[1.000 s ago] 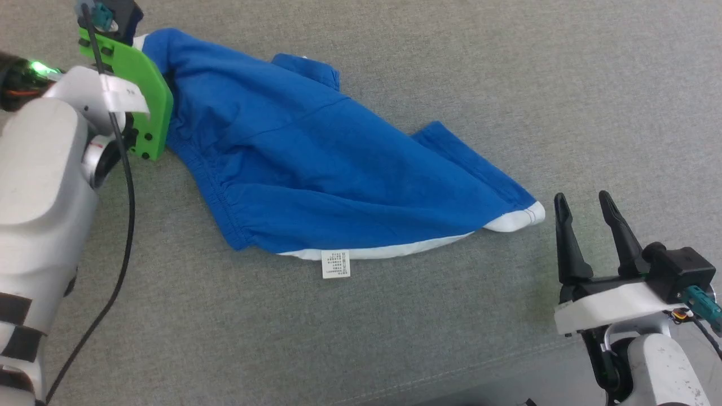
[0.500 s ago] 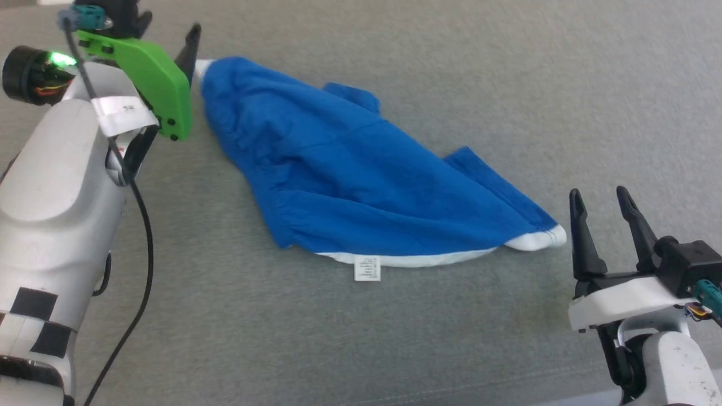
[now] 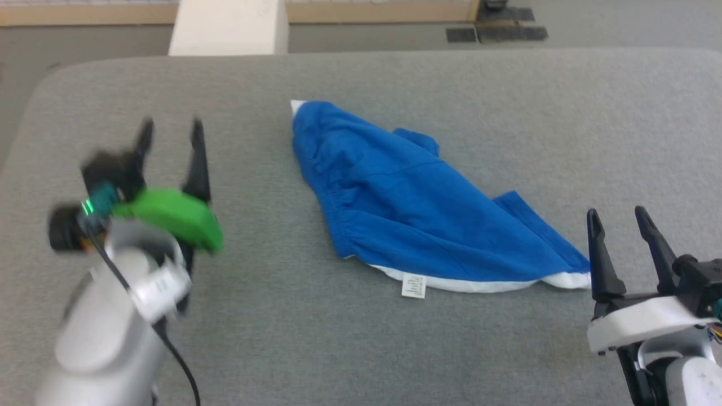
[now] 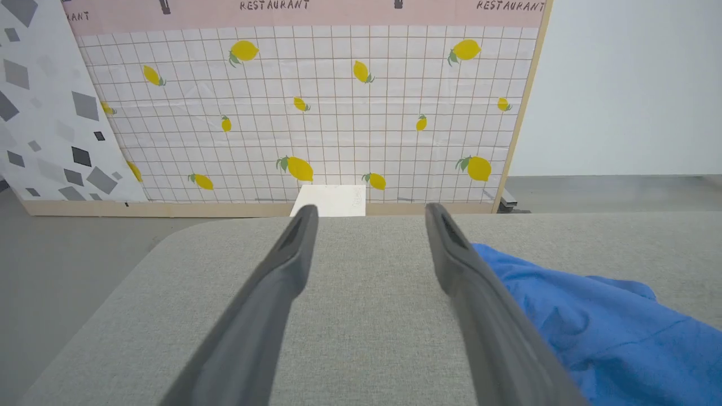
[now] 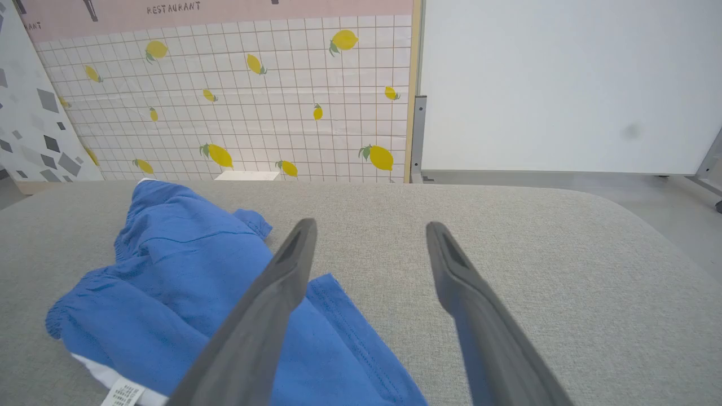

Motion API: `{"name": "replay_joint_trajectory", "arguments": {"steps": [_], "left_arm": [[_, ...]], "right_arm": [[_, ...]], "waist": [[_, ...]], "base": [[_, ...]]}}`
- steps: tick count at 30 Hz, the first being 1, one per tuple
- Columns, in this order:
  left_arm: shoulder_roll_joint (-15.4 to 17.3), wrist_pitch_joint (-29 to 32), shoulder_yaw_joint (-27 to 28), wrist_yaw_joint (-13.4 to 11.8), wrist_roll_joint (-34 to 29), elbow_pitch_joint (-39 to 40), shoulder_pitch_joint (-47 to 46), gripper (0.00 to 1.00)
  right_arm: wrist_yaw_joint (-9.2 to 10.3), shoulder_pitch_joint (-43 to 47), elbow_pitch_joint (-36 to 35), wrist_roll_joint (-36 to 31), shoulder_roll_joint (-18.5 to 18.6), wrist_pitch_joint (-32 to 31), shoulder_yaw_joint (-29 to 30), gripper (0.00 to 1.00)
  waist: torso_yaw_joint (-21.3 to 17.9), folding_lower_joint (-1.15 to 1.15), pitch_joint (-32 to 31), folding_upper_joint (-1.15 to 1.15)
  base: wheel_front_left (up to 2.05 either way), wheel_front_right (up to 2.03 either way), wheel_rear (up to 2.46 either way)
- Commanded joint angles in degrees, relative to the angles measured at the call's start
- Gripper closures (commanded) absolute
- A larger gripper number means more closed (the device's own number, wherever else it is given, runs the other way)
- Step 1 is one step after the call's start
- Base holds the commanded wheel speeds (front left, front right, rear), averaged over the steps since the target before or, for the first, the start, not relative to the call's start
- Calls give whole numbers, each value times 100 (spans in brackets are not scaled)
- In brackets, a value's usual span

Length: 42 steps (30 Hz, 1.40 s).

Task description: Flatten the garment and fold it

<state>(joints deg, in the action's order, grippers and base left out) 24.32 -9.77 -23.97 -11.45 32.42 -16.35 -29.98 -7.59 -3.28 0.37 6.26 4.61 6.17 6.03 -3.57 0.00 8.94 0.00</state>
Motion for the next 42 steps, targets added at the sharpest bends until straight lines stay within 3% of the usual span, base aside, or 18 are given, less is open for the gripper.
{"name": "replay_joint_trajectory", "arguments": {"steps": [1, 6, 9, 24, 33, 42], "left_arm": [[-57, -61, -31, -113, 61, 141, 342, 0], [-176, -27, -296, -414, 65, 527, 1411, 0], [-213, 146, -514, -408, 87, 678, 1754, 0], [-311, 1584, -1442, 395, 267, 1107, 1257, 0], [-500, 1810, -1507, 507, 268, 646, 672, 0], [-607, 1631, -1483, 484, 239, 294, 492, 0]], "right_arm": [[10, 111, -61, 45, 12, -36, -11, 0], [10, 327, -170, 83, -25, -113, -86, 0], [10, 422, -204, 101, -67, -121, -71, 0], [10, 391, -289, -5, -136, -123, -119, 0], [10, 273, -291, -27, -155, -39, -89, 0], [10, 176, -208, -28, -167, 46, -67, 0]], "waist": [[230, 0, -245, 0], [210, 0, -276, 0], [195, 0, -255, 0], [-99, 0, 330, 0], [-276, 0, 735, 0], [-330, 0, 919, 0]], "base": [[0, 0, 0], [0, 0, 0], [0, 0, 0], [0, 0, 0], [0, 0, 0], [0, 0, 0]]}}
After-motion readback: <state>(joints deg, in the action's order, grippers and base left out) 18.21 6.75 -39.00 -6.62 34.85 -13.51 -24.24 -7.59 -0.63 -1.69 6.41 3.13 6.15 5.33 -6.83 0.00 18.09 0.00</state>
